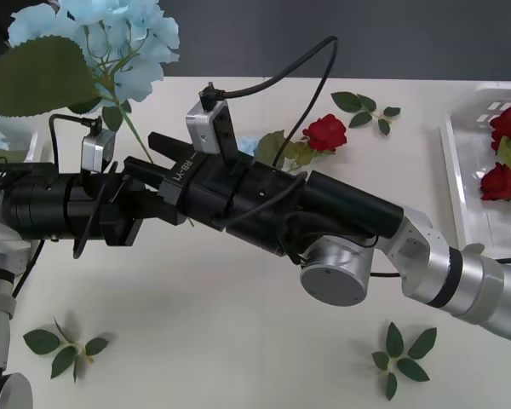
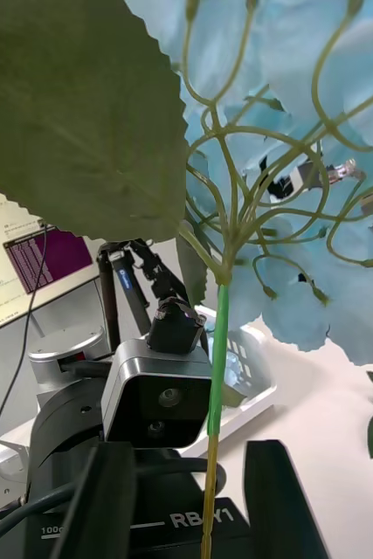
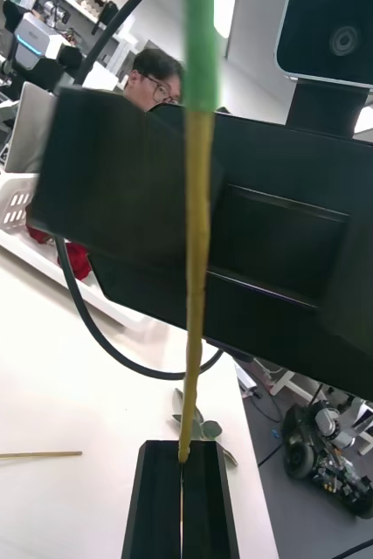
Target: Put the red flowers into the right box and the blue flowers into the left box
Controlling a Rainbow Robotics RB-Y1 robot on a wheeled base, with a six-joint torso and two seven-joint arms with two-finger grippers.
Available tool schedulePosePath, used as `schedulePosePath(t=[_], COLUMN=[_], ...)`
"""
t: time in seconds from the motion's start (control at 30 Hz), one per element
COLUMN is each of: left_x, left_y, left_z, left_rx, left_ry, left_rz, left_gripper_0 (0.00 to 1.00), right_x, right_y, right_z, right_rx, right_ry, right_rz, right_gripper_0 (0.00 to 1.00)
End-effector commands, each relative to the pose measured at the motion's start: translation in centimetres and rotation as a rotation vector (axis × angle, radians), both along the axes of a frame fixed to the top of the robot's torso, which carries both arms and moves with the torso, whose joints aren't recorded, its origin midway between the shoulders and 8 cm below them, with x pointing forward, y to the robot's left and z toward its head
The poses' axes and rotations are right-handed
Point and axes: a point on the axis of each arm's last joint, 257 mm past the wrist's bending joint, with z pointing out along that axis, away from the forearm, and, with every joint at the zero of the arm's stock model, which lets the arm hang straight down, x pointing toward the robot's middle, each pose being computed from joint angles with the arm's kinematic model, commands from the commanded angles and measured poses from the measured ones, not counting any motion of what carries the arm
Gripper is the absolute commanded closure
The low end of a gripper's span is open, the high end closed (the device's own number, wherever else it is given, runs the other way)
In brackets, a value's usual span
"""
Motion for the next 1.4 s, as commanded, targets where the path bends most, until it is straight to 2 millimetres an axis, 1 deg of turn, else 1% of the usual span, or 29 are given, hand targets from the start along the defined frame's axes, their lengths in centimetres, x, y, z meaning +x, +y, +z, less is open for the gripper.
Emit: schedulePosePath(t=[0.03, 0.2, 0.3, 0.37, 0.43, 0.53, 0.57, 0.73, 0.77, 0.8, 0.87, 0.93, 0.97, 1.03, 1.07, 1.1, 1.2, 1.37, 1.4], left_x=[-0.1, -0.1, -0.1, -0.1, -0.2, -0.3, -0.4, -0.4, -0.5, -0.5, -0.5, -0.4, -0.4, -0.1, 0.1, 0.3, 0.9, 1.7, 1.9], left_y=[-0.1, 0.1, 0.3, 0.6, 0.9, 2.0, 2.2, 5.9, 6.3, 7.3, 8.9, 11.0, 11.6, 14.0, 14.6, 16.0, 18.1, 21.7, 22.9], left_z=[0.6, 0.6, 0.6, 0.6, 0.5, 0.4, 0.4, 0.5, 0.5, 0.6, 0.8, 0.9, 0.9, 0.9, 1.0, 1.1, 1.3, 1.3, 1.3], left_rx=[0.001, 0.0, -0.006, -0.009, -0.01, -0.009, -0.01, 0.002, 0.002, 0.008, 0.014, 0.032, 0.037, 0.065, 0.072, 0.089, 0.133, 0.206, 0.232], left_ry=[-0.032, -0.032, -0.03, -0.029, -0.025, -0.019, -0.018, -0.014, -0.014, -0.016, -0.015, -0.015, -0.013, -0.016, -0.019, -0.024, -0.035, -0.04, -0.043], left_rz=[-0.004, -0.001, 0.004, 0.009, 0.012, 0.028, 0.03, 0.089, 0.096, 0.112, 0.142, 0.187, 0.201, 0.267, 0.288, 0.334, 0.41, 0.527, 0.556], left_gripper_0=[1.0, 1.0, 1.0, 1.0, 1.0, 1.0, 1.0, 1.0, 1.0, 1.0, 1.0, 1.0, 1.0, 1.0, 1.0, 1.0, 1.0, 1.0, 1.0], right_x=[-0.7, -0.5, 0.0, 0.5, 1.3, 2.2, 2.3, 2.4, 2.4, 2.3, 2.1, 2.0, 1.9, 1.6, 1.6, 1.5, 1.2, 0.7, 0.7], right_y=[-0.1, -0.5, -1.4, -2.9, -4.8, -7.6, -8.0, -12.3, -12.6, -13.4, -14.3, -15.4, -15.6, -16.4, -16.7, -17.3, -18.3, -20.7, -21.2], right_z=[2.8, 3.0, 3.0, 2.7, 2.2, 1.5, 1.4, 0.7, 0.8, 0.9, 1.0, 1.3, 1.3, 1.6, 1.6, 1.8, 1.8, 2.4, 2.4], right_rx=[0.036, 0.051, 0.065, 0.079, 0.075, 0.049, 0.037, -0.053, -0.056, -0.068, -0.08, -0.096, -0.101, -0.13, -0.136, -0.155, -0.19, -0.232, -0.238], right_ry=[-0.068, -0.061, -0.054, -0.04, -0.028, -0.002, 0.008, 0.122, 0.134, 0.155, 0.189, 0.232, 0.251, 0.295, 0.311, 0.341, 0.425, 0.569, 0.624], right_rz=[0.012, 0.008, -0.005, -0.029, -0.063, -0.11, -0.115, -0.164, -0.167, -0.176, -0.187, -0.2, -0.199, -0.199, -0.198, -0.199, -0.185, -0.148, -0.146], right_gripper_0=[0.14, 0.14, 0.14, 0.14, 0.14, 0.14, 0.14, 0.14, 0.14, 0.14, 0.14, 0.13, 0.14, 0.14, 0.14, 0.14, 0.14, 0.13, 0.13])
